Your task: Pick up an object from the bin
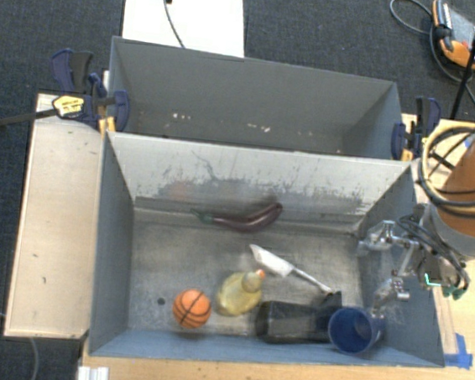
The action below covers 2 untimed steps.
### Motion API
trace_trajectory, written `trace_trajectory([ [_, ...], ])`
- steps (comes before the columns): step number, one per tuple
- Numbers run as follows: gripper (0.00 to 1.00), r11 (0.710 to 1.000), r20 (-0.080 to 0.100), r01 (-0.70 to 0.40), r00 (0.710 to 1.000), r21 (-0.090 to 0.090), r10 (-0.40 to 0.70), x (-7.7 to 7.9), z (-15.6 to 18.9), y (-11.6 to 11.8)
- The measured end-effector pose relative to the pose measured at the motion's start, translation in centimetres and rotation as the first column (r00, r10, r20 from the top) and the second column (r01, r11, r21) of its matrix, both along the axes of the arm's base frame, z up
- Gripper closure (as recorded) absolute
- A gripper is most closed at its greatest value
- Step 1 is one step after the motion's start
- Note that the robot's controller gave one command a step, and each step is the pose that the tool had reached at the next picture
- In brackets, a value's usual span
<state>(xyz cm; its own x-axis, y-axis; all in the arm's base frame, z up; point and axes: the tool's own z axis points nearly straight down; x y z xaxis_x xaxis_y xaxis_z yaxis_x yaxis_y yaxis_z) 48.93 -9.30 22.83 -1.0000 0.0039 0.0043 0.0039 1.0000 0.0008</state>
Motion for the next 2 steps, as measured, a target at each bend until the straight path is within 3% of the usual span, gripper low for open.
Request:
trace_trajectory([
  [1, 0.0, 1.0, 0.008, -0.004, 1.0, -0.001, 0.004, 0.2, 0.3, 0.0],
  [2, 0.0, 0.995, 0.011, -0.099, 0.995, -0.002, 0.099, -0.4, -7.2, 3.5],
])
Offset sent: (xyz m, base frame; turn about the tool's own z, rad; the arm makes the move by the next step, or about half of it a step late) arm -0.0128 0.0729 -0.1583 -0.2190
